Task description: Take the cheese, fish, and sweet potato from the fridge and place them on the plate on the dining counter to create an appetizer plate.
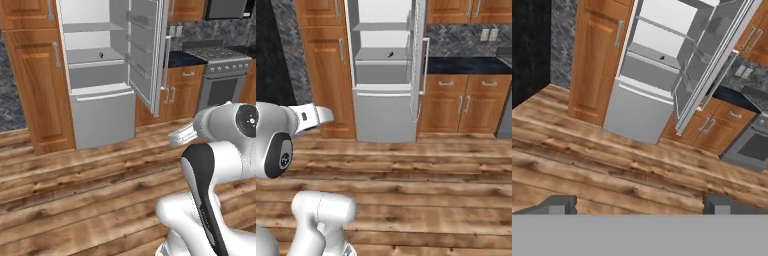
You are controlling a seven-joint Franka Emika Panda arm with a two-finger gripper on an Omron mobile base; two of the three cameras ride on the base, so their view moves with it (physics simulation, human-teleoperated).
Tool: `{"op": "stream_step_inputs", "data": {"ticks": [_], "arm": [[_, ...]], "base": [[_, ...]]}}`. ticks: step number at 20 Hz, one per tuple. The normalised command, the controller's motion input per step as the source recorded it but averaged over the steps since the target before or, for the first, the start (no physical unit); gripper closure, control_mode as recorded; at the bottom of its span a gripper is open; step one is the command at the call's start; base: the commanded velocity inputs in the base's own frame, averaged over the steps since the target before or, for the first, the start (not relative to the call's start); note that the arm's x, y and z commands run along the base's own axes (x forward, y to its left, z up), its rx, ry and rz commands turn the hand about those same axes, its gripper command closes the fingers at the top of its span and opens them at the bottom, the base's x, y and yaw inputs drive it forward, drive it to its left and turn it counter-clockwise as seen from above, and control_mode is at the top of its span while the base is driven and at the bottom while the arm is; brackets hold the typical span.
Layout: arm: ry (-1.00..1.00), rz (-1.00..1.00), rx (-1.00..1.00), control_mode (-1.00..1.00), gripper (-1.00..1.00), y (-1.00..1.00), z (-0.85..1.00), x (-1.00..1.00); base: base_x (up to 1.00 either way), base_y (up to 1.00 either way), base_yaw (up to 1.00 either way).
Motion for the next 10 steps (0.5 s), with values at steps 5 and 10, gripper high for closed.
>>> {"op": "stream_step_inputs", "data": {"ticks": [5, 10], "arm": [[0.00, 0.00, 0.00, 1.00, -1.00, 0.00, 0.00, 0.00], [0.00, 0.00, 0.00, 1.00, -1.00, 0.00, 0.00, 0.00]], "base": [[0.87, 0.00, 0.00], [0.86, 0.00, 0.00]]}}
